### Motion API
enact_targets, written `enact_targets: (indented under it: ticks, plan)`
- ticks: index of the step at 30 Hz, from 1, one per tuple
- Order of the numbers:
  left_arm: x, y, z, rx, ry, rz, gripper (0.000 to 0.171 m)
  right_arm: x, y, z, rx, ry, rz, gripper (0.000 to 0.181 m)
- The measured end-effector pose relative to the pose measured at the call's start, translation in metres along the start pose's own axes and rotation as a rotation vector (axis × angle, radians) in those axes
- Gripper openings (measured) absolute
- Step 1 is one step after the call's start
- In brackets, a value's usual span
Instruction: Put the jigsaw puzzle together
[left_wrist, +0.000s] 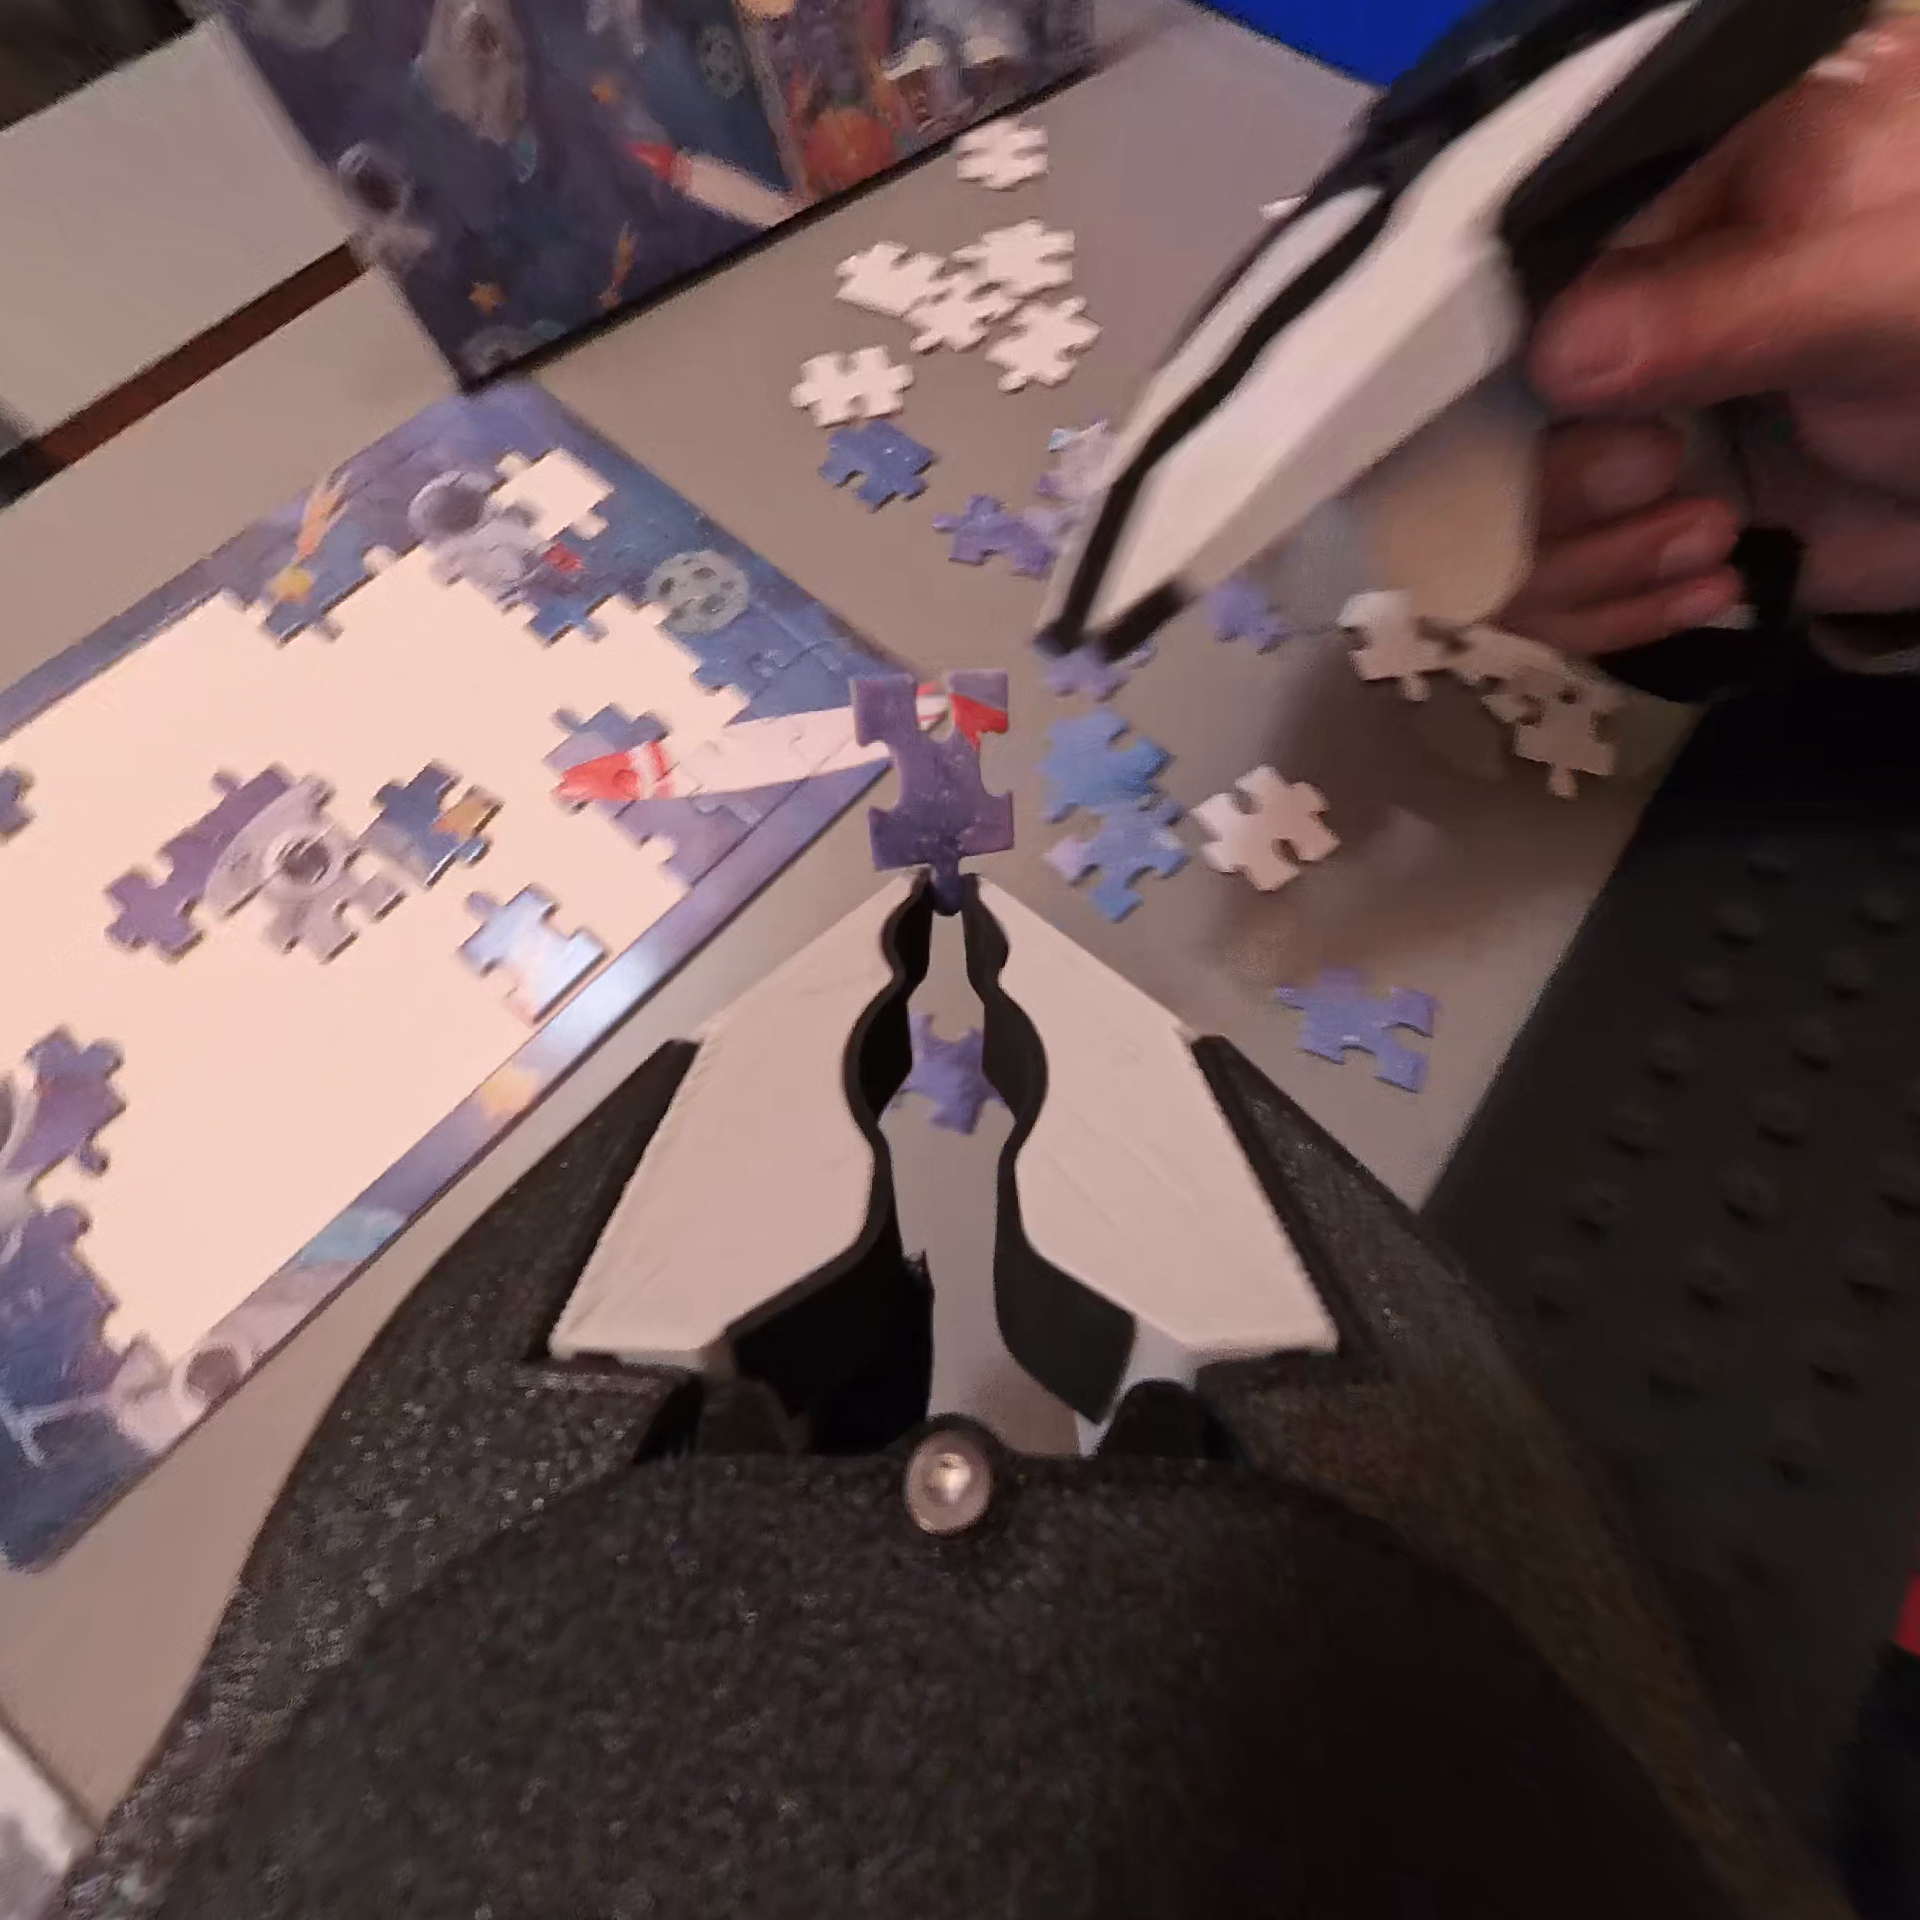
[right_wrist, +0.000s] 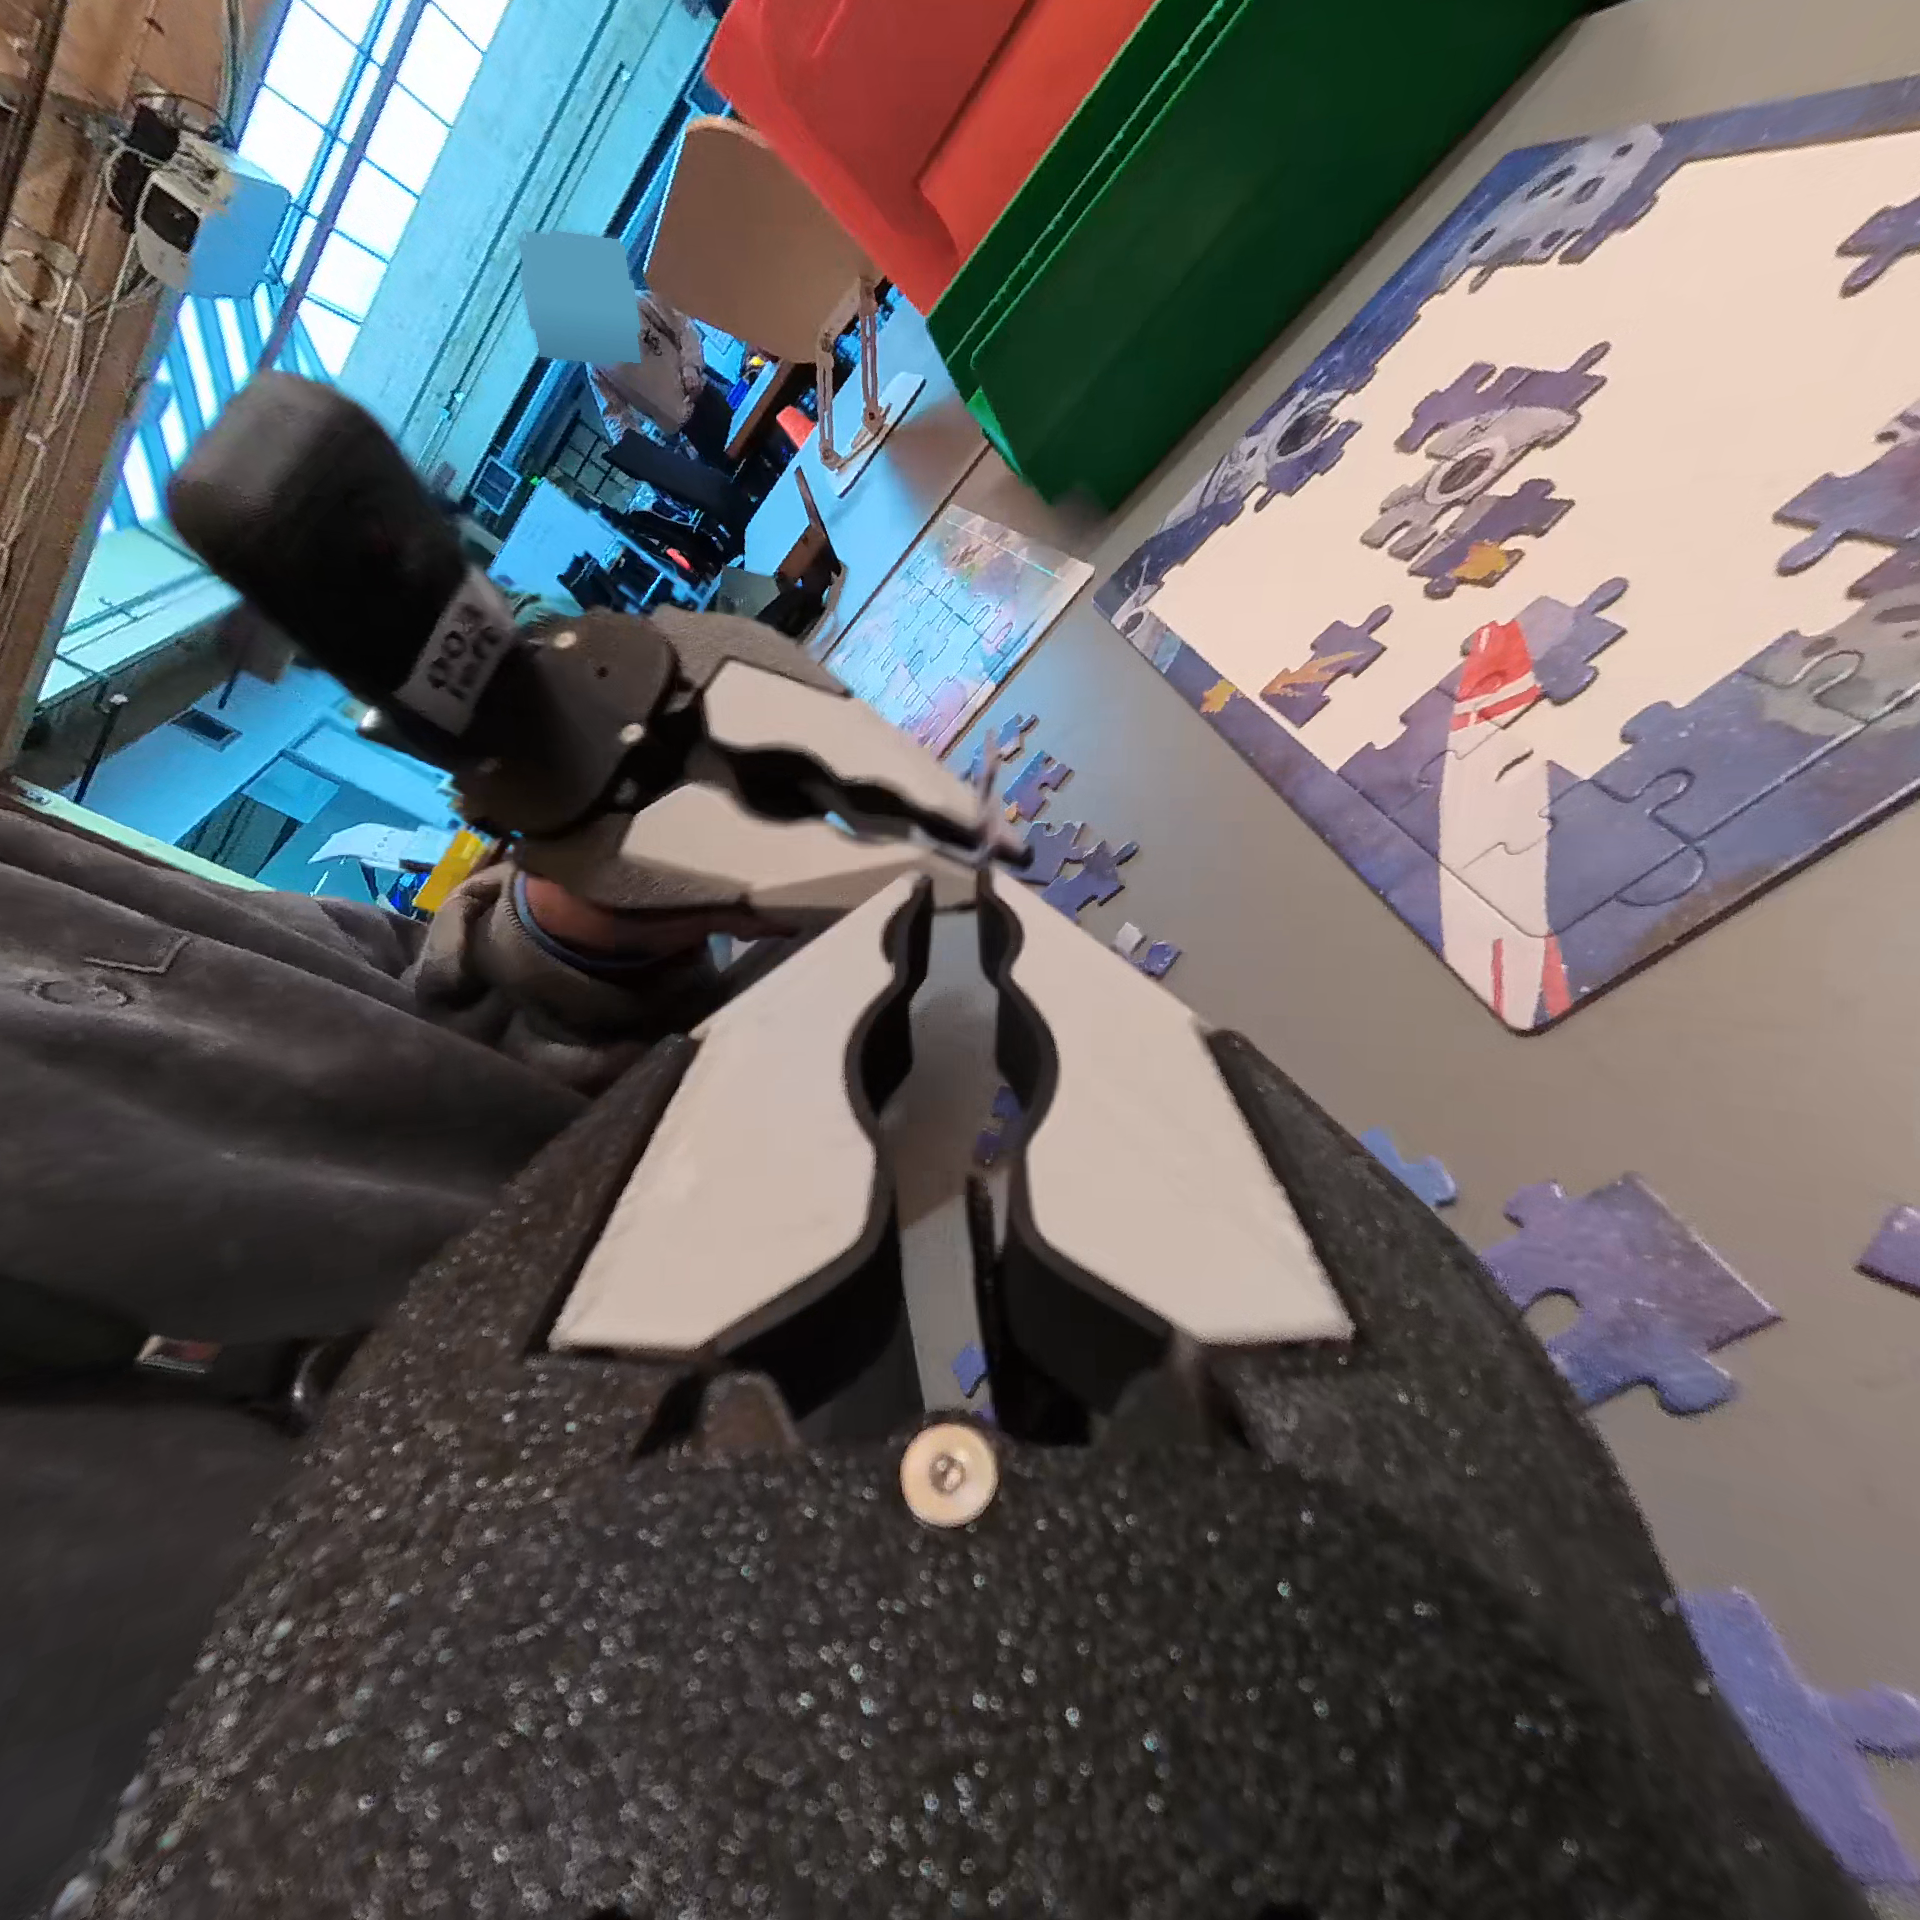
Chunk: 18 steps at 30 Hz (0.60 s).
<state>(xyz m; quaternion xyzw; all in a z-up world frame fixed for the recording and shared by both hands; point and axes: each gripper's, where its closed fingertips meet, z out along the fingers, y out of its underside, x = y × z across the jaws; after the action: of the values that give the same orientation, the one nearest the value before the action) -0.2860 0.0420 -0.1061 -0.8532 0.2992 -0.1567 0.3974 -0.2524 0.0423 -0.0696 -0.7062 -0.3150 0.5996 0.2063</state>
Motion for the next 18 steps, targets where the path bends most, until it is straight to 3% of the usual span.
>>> enact_targets:
  ticks: [3, 6, 12, 15, 18]
  plan:
    - [-0.043, 0.011, 0.009, -0.047, -0.045, -0.217, 0.005, 0.0, -0.009, -0.012, -0.006, 0.043, 0.041, 0.02]
    - [-0.073, 0.017, 0.018, -0.084, -0.072, -0.373, 0.005, -0.023, -0.014, -0.03, -0.063, 0.033, 0.048, 0.028]
    - [-0.098, 0.026, 0.035, -0.208, -0.162, -0.408, 0.005, -0.047, -0.038, -0.058, -0.223, 0.078, -0.069, 0.028]
    - [-0.093, 0.024, 0.041, -0.243, -0.153, -0.419, 0.005, -0.024, -0.077, -0.046, -0.381, 0.165, -0.158, 0.028]
    - [-0.092, 0.021, 0.043, -0.279, -0.173, -0.402, 0.005, 0.025, -0.117, -0.006, -0.434, 0.286, -0.372, 0.023]
